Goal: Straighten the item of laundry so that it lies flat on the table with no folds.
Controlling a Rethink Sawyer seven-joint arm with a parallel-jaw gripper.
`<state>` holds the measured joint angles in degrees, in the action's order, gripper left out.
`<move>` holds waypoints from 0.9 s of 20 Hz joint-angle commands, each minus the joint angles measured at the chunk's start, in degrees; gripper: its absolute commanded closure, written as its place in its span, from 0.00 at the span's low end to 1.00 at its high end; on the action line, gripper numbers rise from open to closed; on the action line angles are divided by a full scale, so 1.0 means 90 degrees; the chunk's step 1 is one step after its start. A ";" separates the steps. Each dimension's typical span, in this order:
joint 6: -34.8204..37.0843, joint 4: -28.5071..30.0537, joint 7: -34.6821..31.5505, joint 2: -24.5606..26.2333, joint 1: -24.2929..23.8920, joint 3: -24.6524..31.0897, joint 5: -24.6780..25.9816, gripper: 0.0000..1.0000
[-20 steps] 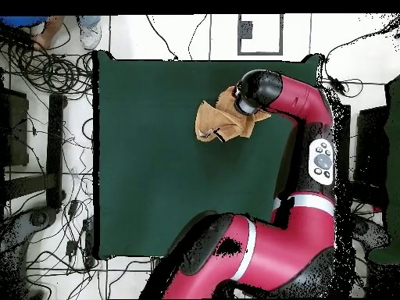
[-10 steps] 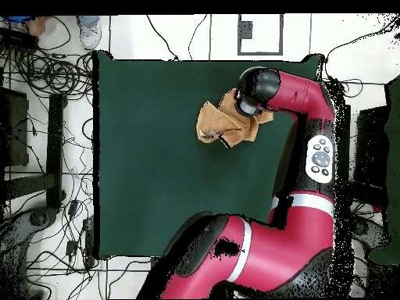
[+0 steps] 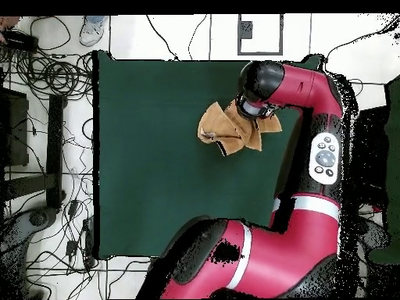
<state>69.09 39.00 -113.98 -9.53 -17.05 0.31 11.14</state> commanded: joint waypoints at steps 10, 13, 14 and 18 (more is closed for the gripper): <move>-0.0473 0.1623 -0.0014 -0.0960 0.0311 0.0120 0.0119 1.00; -0.0429 0.1615 -0.0170 -0.0994 0.0346 0.0060 0.0150 1.00; -0.0391 0.1711 -0.0310 -0.1104 0.0419 -0.0003 0.0145 1.00; -0.0487 0.1833 -0.0516 -0.1186 0.0458 -0.0076 0.0174 1.00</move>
<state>68.09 45.13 -113.98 -17.32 -16.14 -0.79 12.08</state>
